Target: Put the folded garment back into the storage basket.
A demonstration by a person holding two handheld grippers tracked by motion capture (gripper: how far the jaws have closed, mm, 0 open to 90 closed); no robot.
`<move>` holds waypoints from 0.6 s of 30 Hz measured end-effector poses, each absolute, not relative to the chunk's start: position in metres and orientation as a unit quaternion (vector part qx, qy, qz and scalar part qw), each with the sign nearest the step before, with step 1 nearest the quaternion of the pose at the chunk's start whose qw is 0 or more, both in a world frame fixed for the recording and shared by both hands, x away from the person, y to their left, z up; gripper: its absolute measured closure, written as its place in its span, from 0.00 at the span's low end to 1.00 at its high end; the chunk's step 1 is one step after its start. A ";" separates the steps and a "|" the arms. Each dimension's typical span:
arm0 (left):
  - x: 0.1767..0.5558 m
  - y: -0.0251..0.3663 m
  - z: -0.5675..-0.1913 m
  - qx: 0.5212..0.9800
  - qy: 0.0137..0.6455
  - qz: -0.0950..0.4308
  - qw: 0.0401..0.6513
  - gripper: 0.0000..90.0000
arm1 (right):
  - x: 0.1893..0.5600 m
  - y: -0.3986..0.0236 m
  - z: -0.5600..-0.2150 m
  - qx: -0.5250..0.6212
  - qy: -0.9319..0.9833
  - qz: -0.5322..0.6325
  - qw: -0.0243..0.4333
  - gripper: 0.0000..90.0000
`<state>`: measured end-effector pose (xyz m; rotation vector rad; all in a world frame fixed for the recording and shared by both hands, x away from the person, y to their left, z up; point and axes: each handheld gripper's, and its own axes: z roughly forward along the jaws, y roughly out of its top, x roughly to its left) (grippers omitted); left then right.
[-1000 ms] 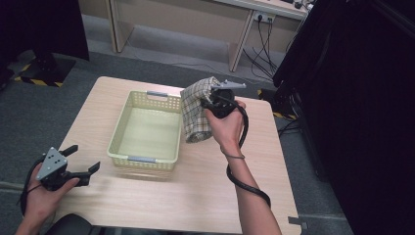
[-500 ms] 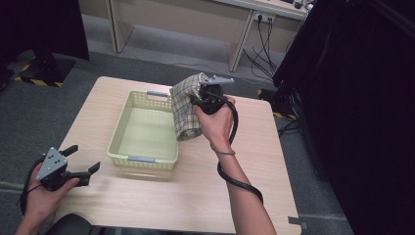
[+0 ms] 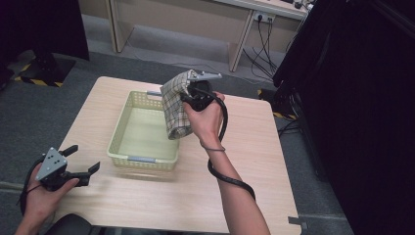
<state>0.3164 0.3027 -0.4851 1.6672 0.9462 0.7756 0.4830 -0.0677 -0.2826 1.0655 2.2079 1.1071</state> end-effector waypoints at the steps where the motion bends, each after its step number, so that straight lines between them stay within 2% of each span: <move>1: 0.316 0.303 -0.485 0.693 0.393 0.322 0.511 0.06 | 0.484 -0.066 -0.283 0.385 0.801 0.400 0.224 0.88; 18: 0.316 0.303 -0.485 0.693 0.392 0.322 0.512 0.06 | 0.489 -0.037 -0.287 0.406 0.795 0.394 0.216 0.88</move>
